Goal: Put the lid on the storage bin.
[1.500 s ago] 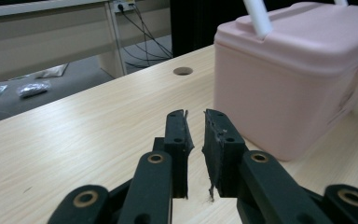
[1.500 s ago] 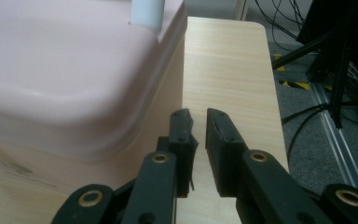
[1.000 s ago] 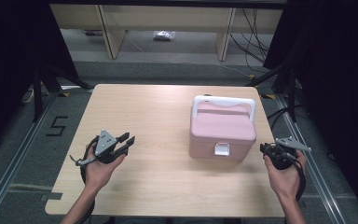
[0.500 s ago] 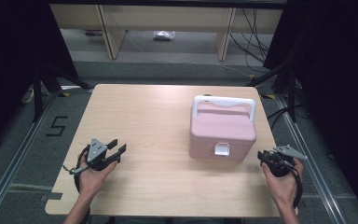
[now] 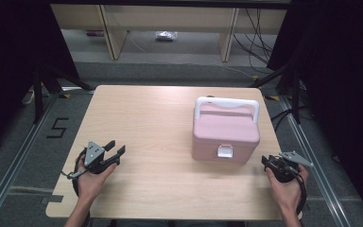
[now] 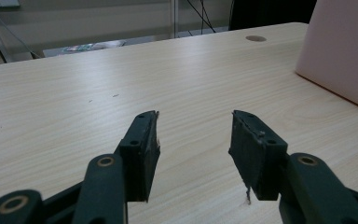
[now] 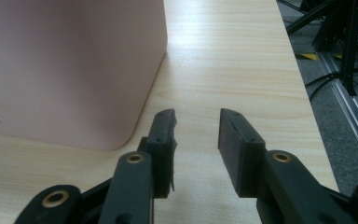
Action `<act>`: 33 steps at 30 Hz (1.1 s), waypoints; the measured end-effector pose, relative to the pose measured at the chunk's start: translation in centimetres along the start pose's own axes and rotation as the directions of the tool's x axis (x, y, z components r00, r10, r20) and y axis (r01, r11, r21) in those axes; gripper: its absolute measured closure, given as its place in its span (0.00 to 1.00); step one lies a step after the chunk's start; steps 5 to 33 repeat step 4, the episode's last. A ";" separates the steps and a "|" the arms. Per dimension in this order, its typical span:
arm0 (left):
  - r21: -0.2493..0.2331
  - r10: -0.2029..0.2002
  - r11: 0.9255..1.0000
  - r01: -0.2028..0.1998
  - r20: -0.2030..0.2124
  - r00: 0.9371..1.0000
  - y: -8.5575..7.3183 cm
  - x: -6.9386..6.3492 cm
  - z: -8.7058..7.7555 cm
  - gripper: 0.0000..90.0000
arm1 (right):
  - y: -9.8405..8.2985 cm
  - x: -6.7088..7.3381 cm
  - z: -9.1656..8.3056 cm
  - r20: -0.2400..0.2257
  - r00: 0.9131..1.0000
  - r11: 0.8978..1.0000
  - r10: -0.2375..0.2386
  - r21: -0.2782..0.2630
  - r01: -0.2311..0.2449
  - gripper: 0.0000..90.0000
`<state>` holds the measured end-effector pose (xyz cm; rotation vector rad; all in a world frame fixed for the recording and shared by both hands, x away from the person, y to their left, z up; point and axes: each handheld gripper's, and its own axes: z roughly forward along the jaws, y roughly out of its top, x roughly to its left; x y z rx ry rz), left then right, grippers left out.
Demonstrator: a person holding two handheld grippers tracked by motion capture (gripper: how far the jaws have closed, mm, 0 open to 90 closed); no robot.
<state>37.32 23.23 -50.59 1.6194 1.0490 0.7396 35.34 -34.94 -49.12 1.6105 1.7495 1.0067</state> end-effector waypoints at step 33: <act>0.004 -0.002 1.000 0.002 -0.001 1.000 -0.1 -0.1 0.1 0.56 | 0.1 0.1 -0.2 0.017 0.999 1.000 0.027 -0.003 -0.027 0.74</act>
